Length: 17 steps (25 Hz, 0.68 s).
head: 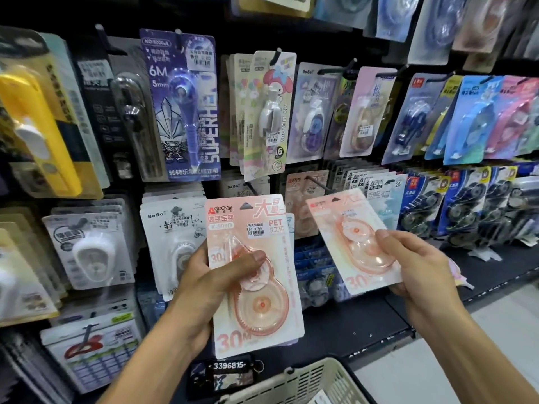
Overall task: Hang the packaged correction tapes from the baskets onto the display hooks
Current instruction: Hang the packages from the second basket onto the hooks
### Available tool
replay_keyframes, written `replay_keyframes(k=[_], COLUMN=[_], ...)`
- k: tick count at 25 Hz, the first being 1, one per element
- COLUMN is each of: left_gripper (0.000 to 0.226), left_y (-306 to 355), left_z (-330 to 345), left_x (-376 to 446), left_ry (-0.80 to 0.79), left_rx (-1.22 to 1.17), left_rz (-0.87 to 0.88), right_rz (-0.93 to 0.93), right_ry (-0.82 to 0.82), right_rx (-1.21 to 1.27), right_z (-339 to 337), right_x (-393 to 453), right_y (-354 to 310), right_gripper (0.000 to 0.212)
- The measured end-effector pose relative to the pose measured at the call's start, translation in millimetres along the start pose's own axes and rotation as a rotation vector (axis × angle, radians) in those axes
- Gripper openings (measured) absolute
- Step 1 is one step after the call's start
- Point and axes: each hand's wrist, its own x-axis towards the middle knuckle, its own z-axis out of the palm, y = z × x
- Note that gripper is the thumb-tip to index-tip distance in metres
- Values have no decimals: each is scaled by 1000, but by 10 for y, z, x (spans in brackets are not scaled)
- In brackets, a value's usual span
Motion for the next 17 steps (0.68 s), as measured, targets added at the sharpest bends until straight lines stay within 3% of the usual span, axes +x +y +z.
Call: replay_keyframes(k=[4,9,11,15,17], left_gripper=[57,52,52,40,42], left_y=[-5,-47,-58,-86,-134], left_z=[0,44,51,103,145], left_x=[20,10,22,65,78], left_ry=[7,26,25,47,75], left_rx=[-3,-9,-10,-37,-25], left_rz=[5,-8,-12,-10,-6], right_rz=[-23,-36,-39,77,28], right_ry=[-88,28,15,-138,-398], right_rx=[98,16,-47,-111,-173], right_z=[-25,50,102,288,448], right_x=[19,115,188,129,-122], right_y=[-60,44,54,133,255], right_gripper=[22,4,7,35,45])
